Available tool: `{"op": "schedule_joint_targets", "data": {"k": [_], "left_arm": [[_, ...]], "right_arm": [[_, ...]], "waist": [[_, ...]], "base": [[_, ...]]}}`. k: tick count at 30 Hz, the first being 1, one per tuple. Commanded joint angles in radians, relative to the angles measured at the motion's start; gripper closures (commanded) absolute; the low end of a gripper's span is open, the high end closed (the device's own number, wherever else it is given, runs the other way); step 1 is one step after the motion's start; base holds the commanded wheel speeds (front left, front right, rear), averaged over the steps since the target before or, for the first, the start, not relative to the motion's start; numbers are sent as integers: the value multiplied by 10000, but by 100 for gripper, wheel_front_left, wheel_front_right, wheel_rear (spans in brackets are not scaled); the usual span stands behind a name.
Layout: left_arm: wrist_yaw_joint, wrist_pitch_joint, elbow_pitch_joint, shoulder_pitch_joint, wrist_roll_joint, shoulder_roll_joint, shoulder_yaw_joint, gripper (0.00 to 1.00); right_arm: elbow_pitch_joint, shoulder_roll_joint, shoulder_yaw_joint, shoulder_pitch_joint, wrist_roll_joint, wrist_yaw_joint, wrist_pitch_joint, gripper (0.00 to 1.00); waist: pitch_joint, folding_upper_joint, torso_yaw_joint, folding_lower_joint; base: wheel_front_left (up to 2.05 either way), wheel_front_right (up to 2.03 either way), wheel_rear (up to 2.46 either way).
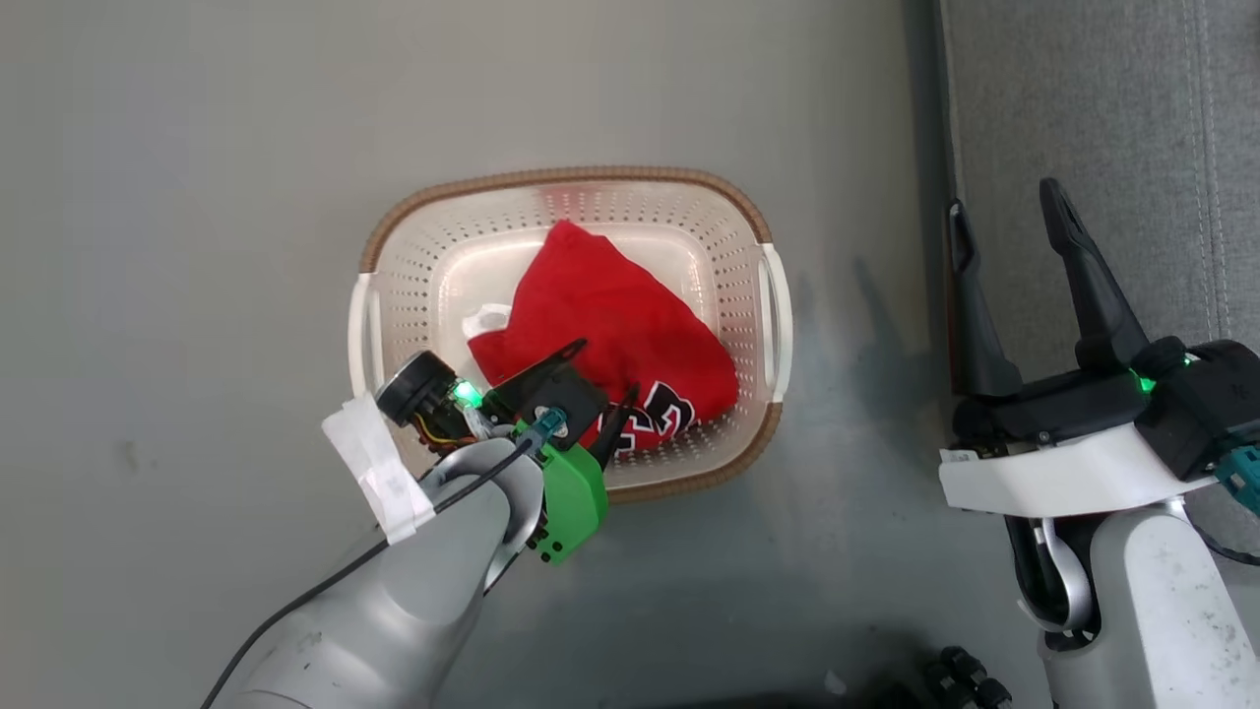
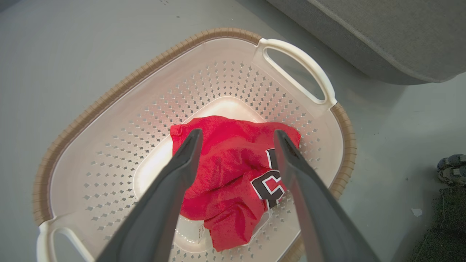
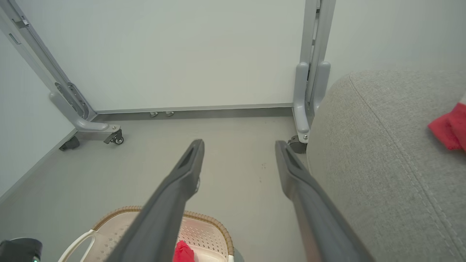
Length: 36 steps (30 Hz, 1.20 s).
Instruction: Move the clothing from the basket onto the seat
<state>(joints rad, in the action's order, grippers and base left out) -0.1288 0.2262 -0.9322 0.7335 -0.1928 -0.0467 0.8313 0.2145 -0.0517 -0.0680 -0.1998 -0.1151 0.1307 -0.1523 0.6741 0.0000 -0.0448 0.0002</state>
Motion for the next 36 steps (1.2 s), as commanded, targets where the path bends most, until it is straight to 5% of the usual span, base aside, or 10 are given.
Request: {"op": "schedule_joint_targets", "data": {"k": [1, 13, 34, 35, 36], "left_arm": [[-24, -94, -232, 298, -187, -70, 190, 0], [-31, -687, -1849, 1273, -1370, -575, 1673, 0], [-33, -2680, -2224, 2333, -3180, -1756, 3779, 0], [-33, -2704, -2283, 2351, -3237, -1773, 3791, 9], [-33, -2714, -2325, 2384, -3276, -1778, 3789, 41]], "right_arm": [[-117, 7, -33, -221, -141, 1, -158, 0], [-1036, 14, -581, -858, -957, 1, -953, 0], [-1259, 10, -1066, -1348, -1755, 1, -1131, 0], [-1239, 11, -1074, -1356, -1779, 1, -1130, 0], [-1228, 11, -1078, -1361, -1803, 1, -1130, 0]], "waist": [[1179, 0, -856, -2], [2177, 0, -1763, -2], [2753, 0, -2495, -2], [2787, 0, -2529, -2], [2814, 0, -2554, -2]], "base": [[0, 0, 0], [0, 0, 0], [0, 0, 0], [0, 0, 0], [0, 0, 0]]}}
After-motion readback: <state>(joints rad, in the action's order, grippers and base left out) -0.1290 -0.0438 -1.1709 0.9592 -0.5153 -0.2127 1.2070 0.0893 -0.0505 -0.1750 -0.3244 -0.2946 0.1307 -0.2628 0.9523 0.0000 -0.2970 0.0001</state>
